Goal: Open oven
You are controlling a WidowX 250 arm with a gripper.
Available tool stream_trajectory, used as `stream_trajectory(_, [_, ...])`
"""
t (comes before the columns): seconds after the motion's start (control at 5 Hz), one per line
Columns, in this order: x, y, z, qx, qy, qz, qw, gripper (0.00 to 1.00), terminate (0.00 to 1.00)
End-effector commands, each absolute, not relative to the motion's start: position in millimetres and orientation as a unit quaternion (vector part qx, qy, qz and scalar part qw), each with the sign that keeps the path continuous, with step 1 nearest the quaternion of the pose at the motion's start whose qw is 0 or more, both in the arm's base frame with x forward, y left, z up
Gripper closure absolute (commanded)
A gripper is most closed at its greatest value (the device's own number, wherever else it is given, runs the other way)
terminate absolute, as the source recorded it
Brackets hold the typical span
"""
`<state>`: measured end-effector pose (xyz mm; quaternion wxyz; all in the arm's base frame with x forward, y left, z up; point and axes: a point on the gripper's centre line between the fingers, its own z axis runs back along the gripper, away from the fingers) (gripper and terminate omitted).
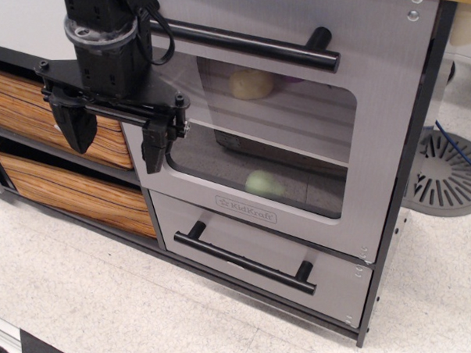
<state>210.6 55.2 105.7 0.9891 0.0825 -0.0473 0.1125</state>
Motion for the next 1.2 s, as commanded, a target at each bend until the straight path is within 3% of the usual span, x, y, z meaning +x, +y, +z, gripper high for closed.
stream_trajectory(0.0, [211, 55, 106, 0.083, -0.047, 0.112, 0.989, 0.0, 0.0])
stream_trajectory(0.4, [245, 67, 135, -0.003, -0.105, 0.334, 0.937, 0.0, 0.0])
stream_trajectory(0.6, [259, 77, 155, -0.057, -0.156, 0.442, 0.881, 0.0, 0.0])
stream_trajectory(1.0, [276, 96, 168, -0.105, -0.168, 0.538, 0.819, 0.0, 0.0])
